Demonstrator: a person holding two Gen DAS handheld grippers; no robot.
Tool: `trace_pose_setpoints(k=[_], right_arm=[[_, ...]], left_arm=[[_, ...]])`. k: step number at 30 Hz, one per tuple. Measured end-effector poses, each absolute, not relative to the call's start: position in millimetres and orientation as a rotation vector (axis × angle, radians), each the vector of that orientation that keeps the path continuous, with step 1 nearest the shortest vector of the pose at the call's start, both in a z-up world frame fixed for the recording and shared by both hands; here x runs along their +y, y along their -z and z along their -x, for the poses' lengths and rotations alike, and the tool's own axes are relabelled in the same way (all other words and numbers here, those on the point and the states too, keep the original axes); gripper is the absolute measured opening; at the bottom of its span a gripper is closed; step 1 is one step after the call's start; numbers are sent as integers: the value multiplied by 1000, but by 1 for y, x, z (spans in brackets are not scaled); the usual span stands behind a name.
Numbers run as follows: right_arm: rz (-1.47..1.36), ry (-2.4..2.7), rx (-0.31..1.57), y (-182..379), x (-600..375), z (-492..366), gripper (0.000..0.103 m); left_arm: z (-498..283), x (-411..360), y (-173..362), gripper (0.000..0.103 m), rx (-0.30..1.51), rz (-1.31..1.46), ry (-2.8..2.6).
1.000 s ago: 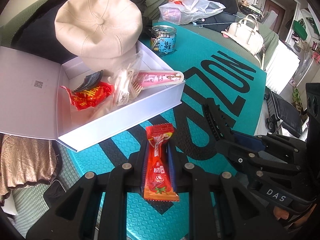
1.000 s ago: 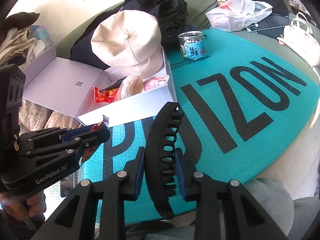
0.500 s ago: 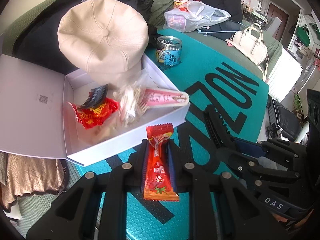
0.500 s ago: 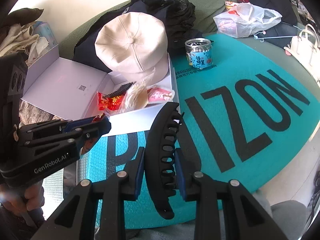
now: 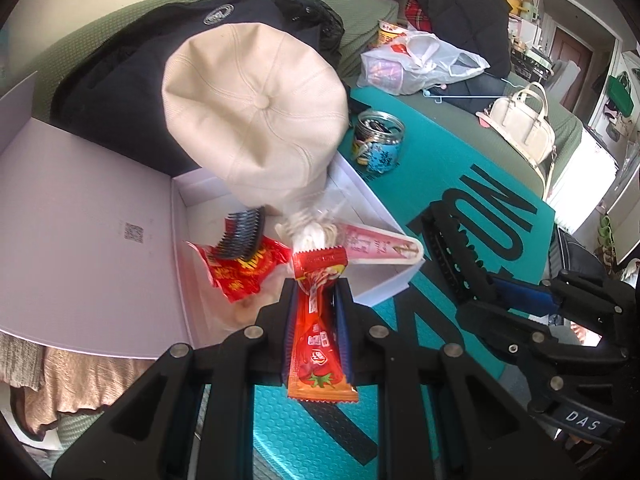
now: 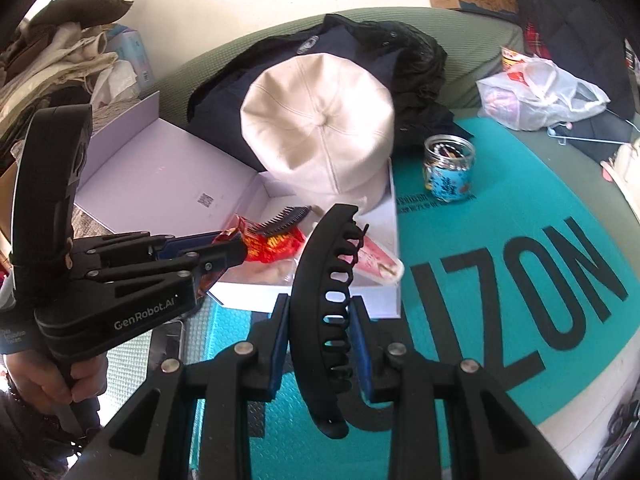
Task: Organize objects
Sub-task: 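Carry the orange packet and black claw clip toward the white box with both tools, then lower the orange packet and claw clip into the white box with both tools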
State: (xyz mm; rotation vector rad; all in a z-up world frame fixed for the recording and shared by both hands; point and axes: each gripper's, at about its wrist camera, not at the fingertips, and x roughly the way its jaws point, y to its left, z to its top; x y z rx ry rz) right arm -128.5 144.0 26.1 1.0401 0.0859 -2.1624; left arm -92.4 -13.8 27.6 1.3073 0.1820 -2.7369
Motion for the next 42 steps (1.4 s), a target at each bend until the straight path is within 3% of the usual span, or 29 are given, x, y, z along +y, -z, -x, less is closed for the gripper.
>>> trace_pose_setpoints(k=[24, 42], right_arm=[[-968, 2034, 166, -35, 54, 176, 28], [-1015, 1979, 135, 16, 44, 218, 28]], left_arm=[[129, -89, -42, 17, 125, -1234, 2662], [179, -94, 8, 17, 81, -1317, 2601]])
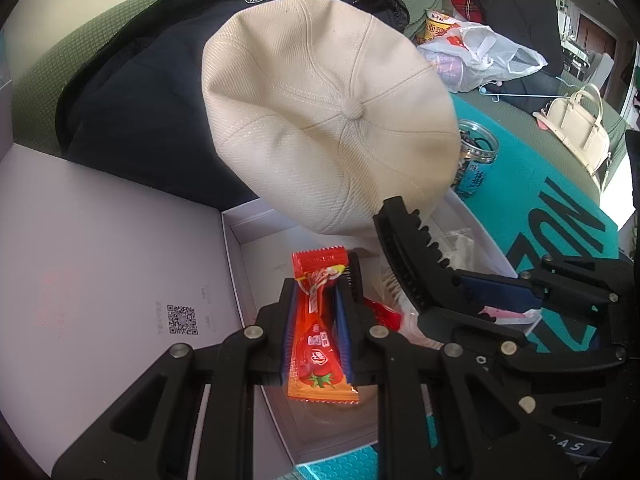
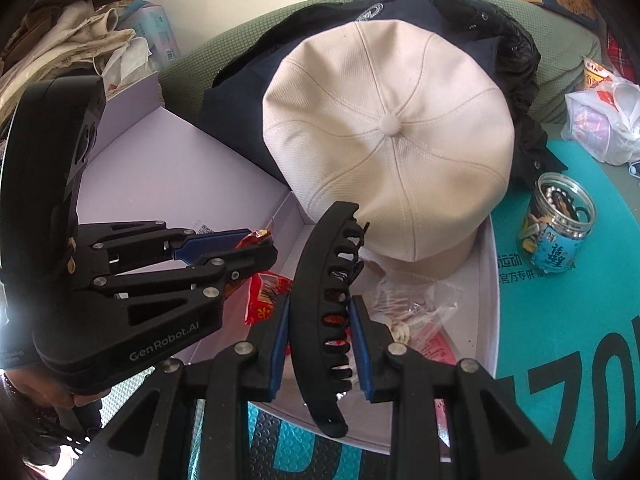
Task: Organize objects
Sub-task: 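Lower the orange packet and claw clip into the white box with both tools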
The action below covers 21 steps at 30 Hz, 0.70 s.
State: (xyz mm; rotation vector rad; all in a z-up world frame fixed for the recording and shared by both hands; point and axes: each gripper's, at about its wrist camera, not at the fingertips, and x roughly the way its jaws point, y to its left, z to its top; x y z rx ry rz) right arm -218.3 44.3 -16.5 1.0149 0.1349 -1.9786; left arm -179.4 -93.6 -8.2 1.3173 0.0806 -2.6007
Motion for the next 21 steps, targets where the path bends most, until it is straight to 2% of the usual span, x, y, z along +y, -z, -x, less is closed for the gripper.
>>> trace_pose_setpoints(k=[21], right_arm=[[-1038, 1982, 138, 39, 57, 212, 28]], left_arm=[[193, -81, 64, 17, 29, -1414, 2531]])
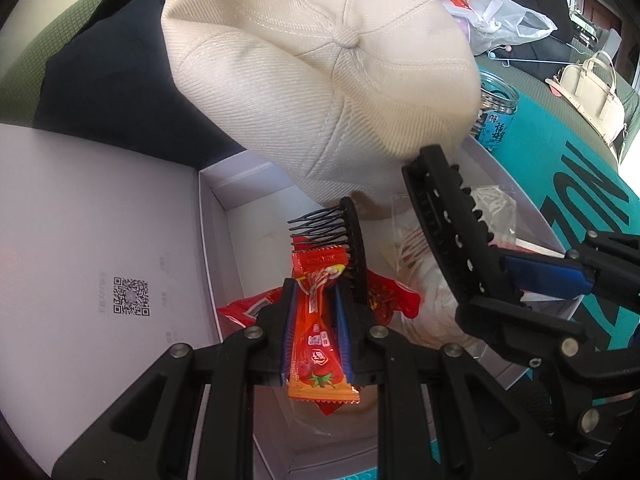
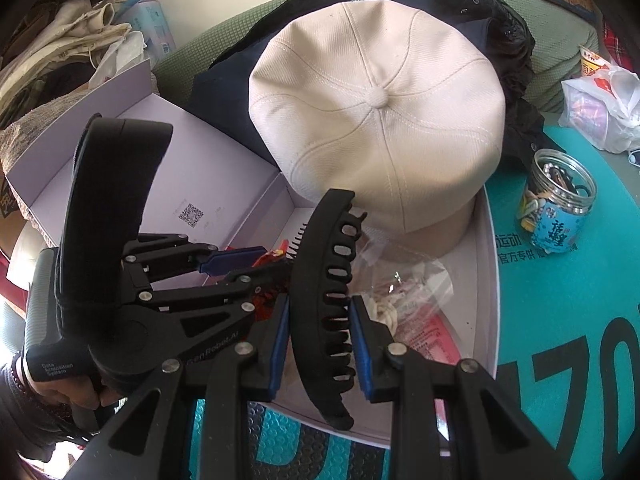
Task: Organize objects
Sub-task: 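Lower the orange packet and claw clip into the white box with both tools, then open both tools to release the packet and clip, then withdraw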
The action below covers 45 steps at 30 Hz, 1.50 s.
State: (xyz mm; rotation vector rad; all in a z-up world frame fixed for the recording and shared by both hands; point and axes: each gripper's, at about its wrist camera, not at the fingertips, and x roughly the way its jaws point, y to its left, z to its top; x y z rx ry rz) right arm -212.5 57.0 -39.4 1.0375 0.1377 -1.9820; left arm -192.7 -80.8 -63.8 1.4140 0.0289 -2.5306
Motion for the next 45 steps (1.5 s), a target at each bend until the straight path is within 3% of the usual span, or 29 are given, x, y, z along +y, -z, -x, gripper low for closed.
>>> trace_pose_setpoints(k=[19, 26, 38, 42, 44, 45], right_arm=[[-1117, 2034, 164, 50, 71, 222, 29], [-1125, 2119, 197, 41, 80, 221, 43], [-1105, 2167, 205, 4, 78, 215, 45], [-1091, 2181, 212, 0, 82, 216, 46], [-1081, 2188, 216, -5, 83, 212, 46], [-1075, 2192, 217, -8, 84, 210, 46]], left_arm=[[205, -53, 69, 18, 1, -1454, 2582], [213, -44, 65, 18, 4, -1479, 2584], [211, -43, 35, 18, -14, -1418, 2596], [189, -57, 19, 22, 9, -1401, 2588], [188, -59, 12, 29, 25, -1392, 2588], [186, -59, 9, 38, 31, -1389, 2586]])
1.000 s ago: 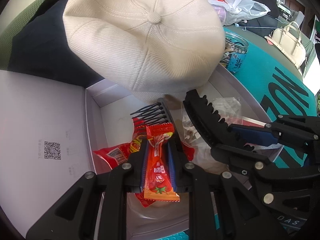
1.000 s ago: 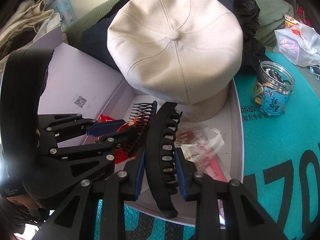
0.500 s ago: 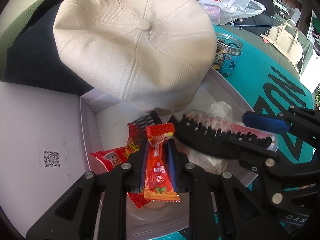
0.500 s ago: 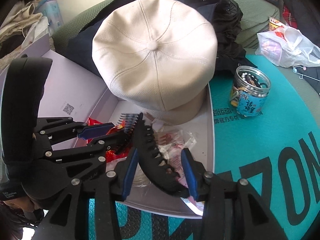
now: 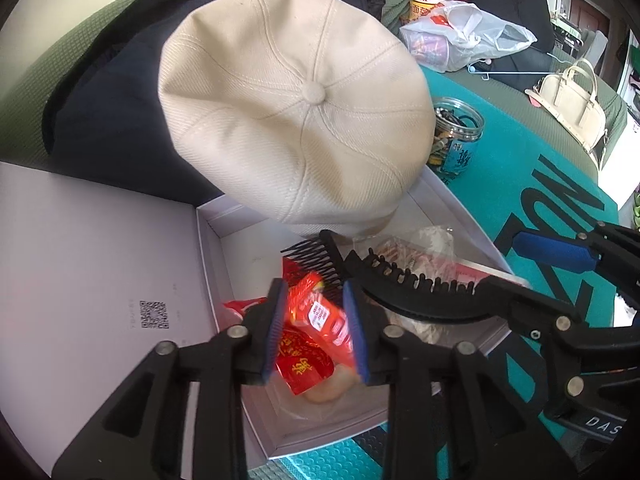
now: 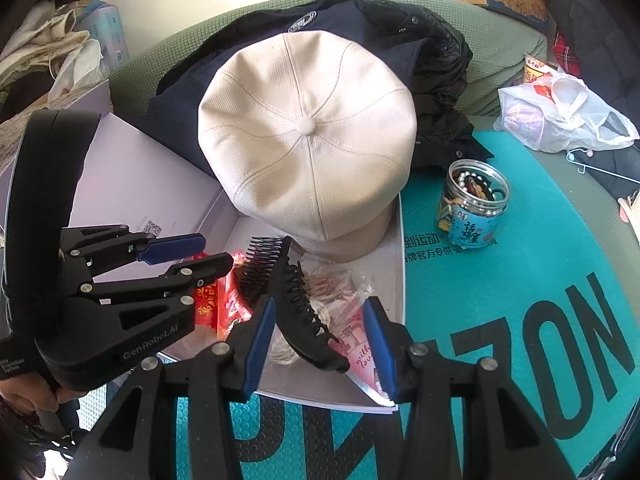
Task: Organize objects
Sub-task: 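Open both tools to release the packet and clip, then withdraw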
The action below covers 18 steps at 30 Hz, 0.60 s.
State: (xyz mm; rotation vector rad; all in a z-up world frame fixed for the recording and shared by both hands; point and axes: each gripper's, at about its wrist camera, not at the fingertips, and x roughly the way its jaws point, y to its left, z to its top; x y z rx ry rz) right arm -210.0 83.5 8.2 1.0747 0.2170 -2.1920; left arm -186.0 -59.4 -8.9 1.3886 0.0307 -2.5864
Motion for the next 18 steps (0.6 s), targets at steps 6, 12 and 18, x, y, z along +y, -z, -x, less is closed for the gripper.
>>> trace_pose_setpoints(k=[6, 12, 18], right_arm=[[-1040, 2213, 214, -28, 87, 200, 51], [-1016, 2232, 218, -47, 92, 192, 52], [-988, 2255, 219, -70, 99, 180, 57]], left_arm=[[180, -58, -13, 50, 44, -1335, 2594], [163, -57, -42, 60, 47, -1289, 2603], [141, -55, -72, 70, 44, -1229, 2604]])
